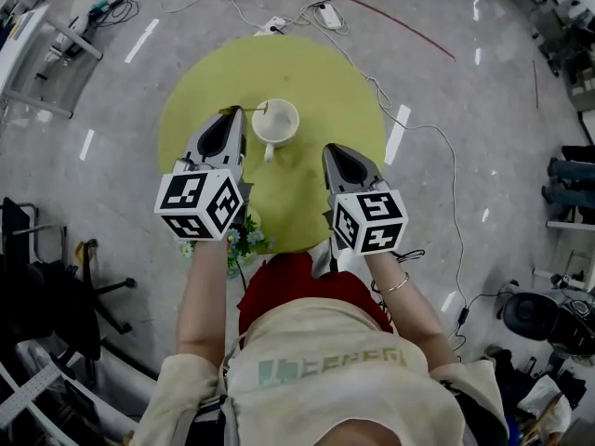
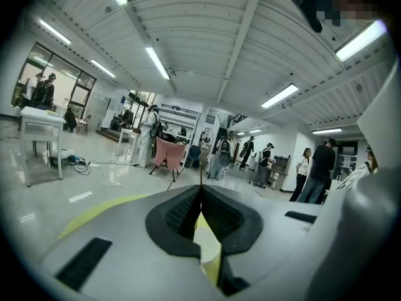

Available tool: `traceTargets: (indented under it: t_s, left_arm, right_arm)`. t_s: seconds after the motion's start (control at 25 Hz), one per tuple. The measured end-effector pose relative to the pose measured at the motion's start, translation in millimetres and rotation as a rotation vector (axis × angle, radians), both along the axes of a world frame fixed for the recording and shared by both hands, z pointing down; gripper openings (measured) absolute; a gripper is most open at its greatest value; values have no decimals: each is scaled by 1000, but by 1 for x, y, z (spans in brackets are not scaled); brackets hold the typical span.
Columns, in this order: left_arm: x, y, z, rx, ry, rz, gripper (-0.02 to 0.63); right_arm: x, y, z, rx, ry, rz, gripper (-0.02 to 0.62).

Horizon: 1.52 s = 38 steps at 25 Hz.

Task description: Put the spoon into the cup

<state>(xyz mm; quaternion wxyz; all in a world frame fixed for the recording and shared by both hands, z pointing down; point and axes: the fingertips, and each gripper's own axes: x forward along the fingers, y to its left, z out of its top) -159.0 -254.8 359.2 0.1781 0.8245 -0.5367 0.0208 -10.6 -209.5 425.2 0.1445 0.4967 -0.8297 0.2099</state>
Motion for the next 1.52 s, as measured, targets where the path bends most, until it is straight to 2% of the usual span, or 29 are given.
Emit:
traceTargets:
  t_s: [0.84, 1.52]
  left_arm:
    - [27, -33, 84, -192, 25, 78, 25]
    - [31, -36, 114, -294, 99, 109, 25]
  right_arm:
    - [9, -20, 48, -112, 25, 35, 37]
    - [12, -28, 56, -141, 31, 55, 37]
